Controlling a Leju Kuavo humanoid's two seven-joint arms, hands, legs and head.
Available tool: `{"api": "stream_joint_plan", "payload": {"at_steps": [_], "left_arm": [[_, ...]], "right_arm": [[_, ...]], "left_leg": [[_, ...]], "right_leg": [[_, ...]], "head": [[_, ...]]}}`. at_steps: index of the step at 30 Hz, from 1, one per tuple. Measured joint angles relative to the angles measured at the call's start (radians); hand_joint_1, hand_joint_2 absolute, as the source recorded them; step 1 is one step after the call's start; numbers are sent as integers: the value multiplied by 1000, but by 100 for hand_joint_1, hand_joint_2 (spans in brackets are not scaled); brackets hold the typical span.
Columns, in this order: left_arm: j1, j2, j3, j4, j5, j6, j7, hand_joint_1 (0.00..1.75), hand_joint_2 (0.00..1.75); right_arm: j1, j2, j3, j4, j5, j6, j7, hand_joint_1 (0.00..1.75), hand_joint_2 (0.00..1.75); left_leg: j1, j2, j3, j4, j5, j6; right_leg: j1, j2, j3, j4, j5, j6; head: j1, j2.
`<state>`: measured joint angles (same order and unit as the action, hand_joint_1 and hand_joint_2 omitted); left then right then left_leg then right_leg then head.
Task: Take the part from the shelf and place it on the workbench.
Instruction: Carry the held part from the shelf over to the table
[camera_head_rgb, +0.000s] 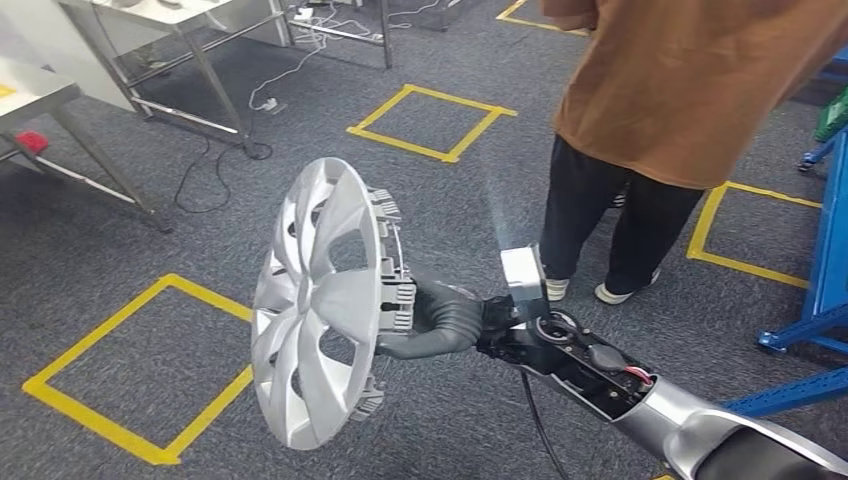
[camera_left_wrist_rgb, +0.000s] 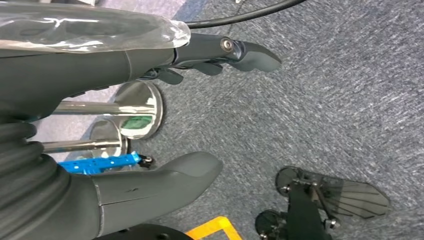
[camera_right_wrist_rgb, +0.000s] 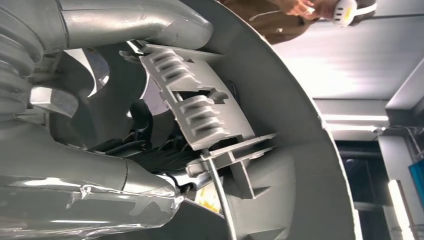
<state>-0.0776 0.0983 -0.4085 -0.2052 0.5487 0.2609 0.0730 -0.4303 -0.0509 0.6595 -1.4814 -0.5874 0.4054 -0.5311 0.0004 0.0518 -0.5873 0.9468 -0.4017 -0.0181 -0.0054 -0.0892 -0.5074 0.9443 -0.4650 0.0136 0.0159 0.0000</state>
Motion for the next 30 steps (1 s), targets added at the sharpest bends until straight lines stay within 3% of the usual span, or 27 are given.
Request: {"api": "stream_joint_plan", "payload": {"at_steps": [2,3,5,7,8,9,11,13,15,17,19,21,23,24,26,28,30], "left_arm": [[2,0,0,0,1,0,0,0,175],[3,0,0,0,2,0,0,0,175],[2,0,0,0,2,0,0,0,175],[0,0,0,0,4,0,0,0,175],[0,0,0,0,4,0,0,0,175],[0,0,0,0,5,0,1,0,175],[1,-2,0,0,5,0,1,0,175],[0,-4,0,0,6,1,1,0,175],[0,-4,0,0,6,1,1,0,175],[3,-3,0,0,6,2,1,0,175],[5,-3,0,0,6,2,2,0,175],[2,-4,0,0,6,3,3,0,175],[0,-5,0,0,6,3,3,0,175],[1,-6,-1,0,6,3,4,0,175],[3,-5,-1,0,8,5,4,0,175],[2,-4,-1,0,8,5,4,0,175],[-1,-3,-2,0,7,5,3,0,175]], "right_arm": [[-2,2,0,0,0,0,0,175,175],[-2,3,0,0,0,1,0,175,175],[-2,4,0,0,-2,4,0,175,175],[-2,4,0,4,-5,6,0,175,175],[-1,4,1,7,-6,7,0,175,175],[-1,4,2,10,-7,9,0,175,175],[-3,4,5,16,-8,12,0,175,175],[-6,4,9,22,-9,13,0,175,175],[-10,5,11,27,-10,14,0,175,175],[-12,7,14,32,-11,14,-1,175,175],[-12,8,16,37,-11,15,-5,175,175],[-10,9,16,42,-11,15,-10,175,175],[-5,9,14,45,-11,12,-14,175,175],[-3,9,13,47,-11,10,-16,175,175],[2,9,8,46,-11,5,-19,175,175],[5,9,-1,42,-11,0,-21,175,175],[7,9,-11,34,-12,-4,-22,175,175]], "left_leg": [[2,-19,1,-2,1,13],[4,-28,3,-4,2,20],[8,-45,6,-7,3,31],[7,-66,7,-7,3,37],[6,-78,8,-6,2,37],[6,-91,10,-6,1,38],[6,-119,15,-5,-1,36],[5,-144,16,-1,-4,31],[7,-165,4,3,-2,22],[9,-180,-8,5,2,9],[7,-145,-28,41,-20,-3],[7,-90,-88,158,-77,-14],[13,-68,-153,277,-117,-22],[16,-63,-163,292,-112,-25],[20,-48,-123,210,-54,-28],[18,-8,-55,76,-1,-26],[12,13,-26,19,7,-12]], "right_leg": [[-2,-4,3,3,-8,11],[-5,11,-4,19,-21,16],[-9,57,-48,118,-78,24],[-9,81,-118,268,-139,26],[-9,84,-143,315,-147,26],[-9,85,-149,321,-134,25],[-10,94,-110,219,-58,20],[-12,129,-53,86,3,11],[-12,154,-23,25,8,5],[-14,140,-13,9,5,0],[-19,118,-8,0,9,-8],[-19,93,-4,-5,10,-13],[-18,68,-3,-5,7,-16],[-18,57,-3,-5,6,-16],[-20,38,2,-4,0,-12],[-17,21,7,-1,-9,-2],[-10,7,11,2,-16,9]], "head": [[4,0],[6,0],[18,0],[31,0],[36,0],[39,0],[46,0],[50,0],[48,0],[45,0],[35,0],[21,0],[12,0],[9,0],[2,0],[-5,0],[-5,0]]}}
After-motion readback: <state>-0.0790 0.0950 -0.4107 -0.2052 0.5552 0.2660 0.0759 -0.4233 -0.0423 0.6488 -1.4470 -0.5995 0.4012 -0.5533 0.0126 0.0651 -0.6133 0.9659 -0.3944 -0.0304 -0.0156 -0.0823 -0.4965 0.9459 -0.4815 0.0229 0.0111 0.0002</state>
